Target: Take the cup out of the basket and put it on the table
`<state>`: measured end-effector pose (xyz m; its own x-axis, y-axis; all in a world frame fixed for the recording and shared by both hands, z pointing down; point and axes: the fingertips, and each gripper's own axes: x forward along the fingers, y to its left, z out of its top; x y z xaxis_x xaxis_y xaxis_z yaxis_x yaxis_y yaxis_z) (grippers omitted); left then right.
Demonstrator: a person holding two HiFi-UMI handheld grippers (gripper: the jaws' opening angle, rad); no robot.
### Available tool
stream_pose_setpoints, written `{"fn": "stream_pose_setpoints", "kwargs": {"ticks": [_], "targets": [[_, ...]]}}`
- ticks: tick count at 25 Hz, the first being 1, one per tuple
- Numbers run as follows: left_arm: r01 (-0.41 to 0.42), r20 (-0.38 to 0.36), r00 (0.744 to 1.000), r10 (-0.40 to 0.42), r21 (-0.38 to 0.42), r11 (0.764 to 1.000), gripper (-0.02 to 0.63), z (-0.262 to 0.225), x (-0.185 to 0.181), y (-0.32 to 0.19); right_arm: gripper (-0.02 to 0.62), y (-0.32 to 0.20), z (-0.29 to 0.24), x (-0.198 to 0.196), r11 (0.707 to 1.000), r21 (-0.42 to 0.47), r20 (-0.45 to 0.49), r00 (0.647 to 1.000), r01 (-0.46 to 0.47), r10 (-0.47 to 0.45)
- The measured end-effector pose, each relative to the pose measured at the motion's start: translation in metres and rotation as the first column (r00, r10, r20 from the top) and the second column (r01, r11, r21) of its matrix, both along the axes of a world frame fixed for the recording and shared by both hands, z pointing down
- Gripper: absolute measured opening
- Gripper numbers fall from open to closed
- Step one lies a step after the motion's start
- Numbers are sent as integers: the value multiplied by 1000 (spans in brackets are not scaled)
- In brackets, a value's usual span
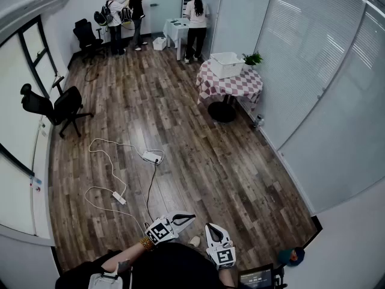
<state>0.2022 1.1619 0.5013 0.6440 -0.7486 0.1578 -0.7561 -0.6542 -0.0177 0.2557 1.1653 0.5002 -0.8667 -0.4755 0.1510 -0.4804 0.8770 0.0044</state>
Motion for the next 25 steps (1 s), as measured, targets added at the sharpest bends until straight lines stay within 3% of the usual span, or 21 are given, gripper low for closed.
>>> {"fn": "stream_pose_setpoints", "kwargs": {"ticks": [4, 8, 18, 25], "targets": [[-43, -20, 999, 43, -1, 999, 5, 2, 72, -10, 9, -12, 5, 68, 999, 9, 18, 999, -45, 45], [-74, -8, 997, 74, -7, 997, 5, 5, 109, -21, 11, -26, 17, 108, 996, 4, 44, 995, -93, 92], [-61, 4, 998, 62, -61, 996, 5, 20, 121, -46, 11, -47, 35, 119, 996, -46, 49, 996, -71, 73], [-86, -18, 996, 86, -43, 995, 5, 25, 117, -104, 11, -97, 36, 121, 996, -15, 21, 995, -93, 93]]}}
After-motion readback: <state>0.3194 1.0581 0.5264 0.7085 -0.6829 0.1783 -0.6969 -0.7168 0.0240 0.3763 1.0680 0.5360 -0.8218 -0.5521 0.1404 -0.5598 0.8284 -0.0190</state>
